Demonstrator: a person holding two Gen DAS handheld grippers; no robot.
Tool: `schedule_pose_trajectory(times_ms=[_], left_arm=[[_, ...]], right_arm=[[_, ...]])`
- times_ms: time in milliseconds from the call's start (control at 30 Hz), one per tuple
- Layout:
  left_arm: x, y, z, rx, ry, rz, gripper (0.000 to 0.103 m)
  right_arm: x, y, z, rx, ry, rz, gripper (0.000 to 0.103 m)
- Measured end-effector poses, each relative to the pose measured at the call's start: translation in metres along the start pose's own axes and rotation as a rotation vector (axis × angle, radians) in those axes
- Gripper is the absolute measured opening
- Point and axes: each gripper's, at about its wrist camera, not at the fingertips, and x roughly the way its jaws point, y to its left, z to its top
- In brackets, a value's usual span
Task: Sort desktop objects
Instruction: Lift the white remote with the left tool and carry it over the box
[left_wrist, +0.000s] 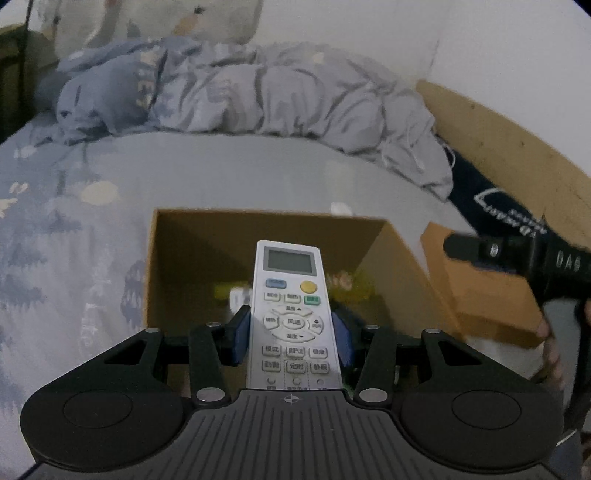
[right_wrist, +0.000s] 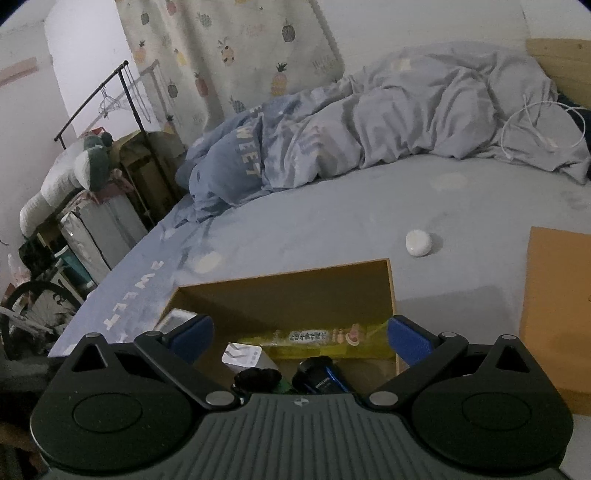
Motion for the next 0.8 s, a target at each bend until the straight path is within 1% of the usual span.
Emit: schedule_pose_trajectory(times_ms=[133, 333, 633, 667, 700, 733, 800], left_arm=[[0.007, 0.001, -0.01, 0.012, 0.033, -0.002, 0.05], [0.024, 0.011, -0.021, -0.018, 0.087, 0.001, 0.05], [0.04, 0.013, -0.025, 0.009, 0.146, 0.012, 0.05], [0.041, 0.013, -0.026, 0.01, 0.15, 0.012, 0.049], [0.042, 0.013, -0.027, 0.012, 0.153, 0.012, 0.046], [0.042, 0.014, -0.027, 0.014, 0.156, 0.013, 0.045], [0.043, 0.014, -0.027, 0.013, 0.16, 0.013, 0.044]], right_arm=[[0.003, -0.001, -0.001, -0.002, 0.01, -0.001, 0.103], [0.008, 0.003, -0.006, -0.018, 0.036, 0.003, 0.103], [0.014, 0.005, -0.012, -0.037, 0.067, 0.0, 0.103], [0.015, 0.005, -0.013, -0.039, 0.07, 0.0, 0.103], [0.015, 0.006, -0.014, -0.041, 0.073, 0.0, 0.103], [0.016, 0.006, -0.014, -0.043, 0.077, -0.001, 0.103], [0.017, 0.007, -0.016, -0.047, 0.083, -0.001, 0.103]])
